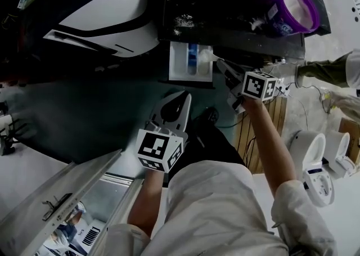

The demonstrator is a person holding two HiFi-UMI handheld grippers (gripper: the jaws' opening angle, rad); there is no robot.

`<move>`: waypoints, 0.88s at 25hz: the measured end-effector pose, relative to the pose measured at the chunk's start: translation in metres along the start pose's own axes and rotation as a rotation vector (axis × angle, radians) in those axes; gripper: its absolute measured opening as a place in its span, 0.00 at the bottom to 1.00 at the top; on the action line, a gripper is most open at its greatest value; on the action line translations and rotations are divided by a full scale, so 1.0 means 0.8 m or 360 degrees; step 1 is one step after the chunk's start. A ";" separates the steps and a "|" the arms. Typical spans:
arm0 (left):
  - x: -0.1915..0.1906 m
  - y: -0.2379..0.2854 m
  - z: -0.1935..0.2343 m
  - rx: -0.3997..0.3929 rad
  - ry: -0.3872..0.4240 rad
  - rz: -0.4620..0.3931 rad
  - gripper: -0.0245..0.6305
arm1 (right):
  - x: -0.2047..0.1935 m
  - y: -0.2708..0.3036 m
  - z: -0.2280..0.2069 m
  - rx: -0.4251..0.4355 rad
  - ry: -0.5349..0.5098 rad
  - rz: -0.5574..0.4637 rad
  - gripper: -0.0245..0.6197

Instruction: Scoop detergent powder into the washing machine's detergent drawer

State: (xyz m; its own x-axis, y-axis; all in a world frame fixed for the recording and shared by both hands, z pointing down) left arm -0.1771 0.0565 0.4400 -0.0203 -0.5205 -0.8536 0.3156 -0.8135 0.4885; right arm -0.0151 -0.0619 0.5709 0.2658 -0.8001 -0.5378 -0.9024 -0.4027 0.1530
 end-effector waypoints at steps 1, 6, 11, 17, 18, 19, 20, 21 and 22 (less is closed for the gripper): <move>0.000 0.000 0.001 -0.0001 -0.0001 0.0002 0.07 | 0.000 0.001 -0.001 -0.0011 -0.0025 0.0009 0.05; -0.002 0.002 0.003 -0.0007 -0.0008 0.0006 0.07 | -0.002 0.007 0.000 -0.0094 -0.0217 0.0124 0.05; -0.002 0.003 0.005 -0.0008 -0.0009 0.0005 0.07 | -0.001 0.015 0.001 -0.0156 -0.0367 0.0213 0.05; -0.002 0.002 0.007 0.0001 -0.0016 0.0001 0.07 | 0.001 0.024 0.005 -0.0248 -0.0612 0.0355 0.05; -0.002 0.002 0.007 0.0002 -0.0018 0.0002 0.07 | 0.001 0.026 0.006 -0.0265 -0.0655 0.0383 0.05; -0.002 0.002 0.007 0.0003 -0.0019 0.0003 0.07 | 0.000 0.027 0.007 -0.0282 -0.0695 0.0410 0.05; -0.003 0.002 0.007 0.0004 -0.0020 0.0004 0.07 | -0.001 0.029 0.007 -0.0298 -0.0733 0.0434 0.05; -0.003 0.002 0.008 0.0006 -0.0021 0.0004 0.07 | -0.001 0.030 0.008 -0.0314 -0.0769 0.0455 0.05; -0.003 0.001 0.008 0.0008 -0.0022 0.0004 0.07 | -0.002 0.032 0.009 -0.0330 -0.0802 0.0473 0.05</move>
State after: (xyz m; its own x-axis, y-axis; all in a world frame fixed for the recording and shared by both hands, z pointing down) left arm -0.1831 0.0551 0.4437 -0.0326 -0.5262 -0.8497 0.3110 -0.8133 0.4918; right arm -0.0409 -0.0681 0.5695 -0.2252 -0.6033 -0.7650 -0.8153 -0.3131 0.4870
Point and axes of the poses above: the fingertips, and each gripper's own axes: y forward along the fingers, z to its left, x out of its top, the point moved 5 cm from there along -y, backward along the fingers, and after that the axes turned 14 degrees about x, right-handed, at the moved point
